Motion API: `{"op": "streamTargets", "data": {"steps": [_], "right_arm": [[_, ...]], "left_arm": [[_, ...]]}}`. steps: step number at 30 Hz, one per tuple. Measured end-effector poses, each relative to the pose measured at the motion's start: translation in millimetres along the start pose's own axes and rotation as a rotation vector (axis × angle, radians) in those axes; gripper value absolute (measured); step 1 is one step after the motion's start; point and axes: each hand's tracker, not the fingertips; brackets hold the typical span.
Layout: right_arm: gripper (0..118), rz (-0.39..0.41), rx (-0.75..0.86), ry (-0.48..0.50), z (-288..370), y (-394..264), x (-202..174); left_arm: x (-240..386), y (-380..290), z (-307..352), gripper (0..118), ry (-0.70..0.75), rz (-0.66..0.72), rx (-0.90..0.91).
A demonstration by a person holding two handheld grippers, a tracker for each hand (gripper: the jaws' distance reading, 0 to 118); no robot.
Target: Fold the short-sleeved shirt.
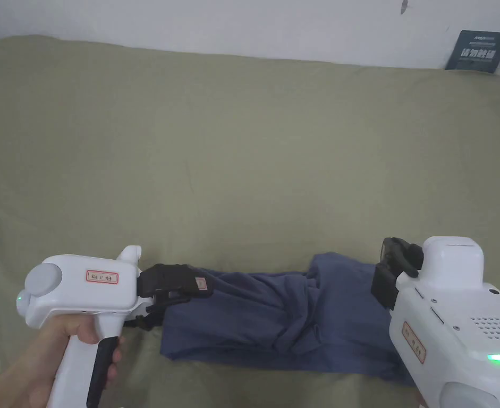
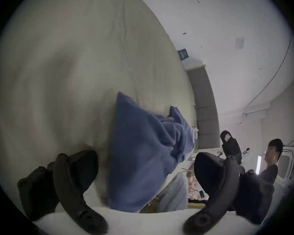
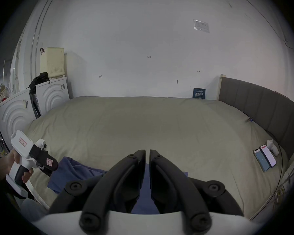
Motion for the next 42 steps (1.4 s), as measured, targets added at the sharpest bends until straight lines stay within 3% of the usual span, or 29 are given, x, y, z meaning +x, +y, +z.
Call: {"op": "streamTargets", "data": {"steps": [2,3,4,5,7,12,20,24,34,40,41,42], "right_arm": [[11,-0.008,0.006,-0.004,2,2,3],[11,-0.008,0.009,-0.009,3,3,4],[11,-0.005,0.015,-0.013,3,4,5],[11,-0.001,0.021,-0.015,4,5,6],[11,-0.002,0.045,-0.022,8,8,7],[11,0.008,0.148,-0.053,18,18,4],[11,-0.015,0.205,-0.05,23,28,-5],[11,-0.016,0.182,-0.025,22,20,-11],[11,-0.007,0.132,-0.006,26,8,-4],[11,-0.027,0.109,-0.023,26,3,11],[11,-0.03,0.104,-0.025,26,2,13],[11,-0.031,0.099,-0.029,26,0,14]], "left_arm": [[0,0,-2,107,-0.04,0.015,0.006],[3,1,-5,65,-0.006,0.027,0.012],[6,-1,-10,9,0.119,0.005,0.037],[-1,4,-15,10,0.175,-0.022,0.054],[2,6,-11,10,0.103,0.0,0.039],[5,0,33,10,0.124,-0.006,0.117],[26,-15,151,10,0.333,-0.012,0.31],[49,-14,166,10,0.451,-0.032,0.318],[156,-16,44,10,0.481,-0.268,0.179],[173,-21,-64,11,0.642,-0.41,0.101],[171,-23,-82,17,0.661,-0.423,0.095],[168,-22,-97,51,0.648,-0.423,0.095]]}}
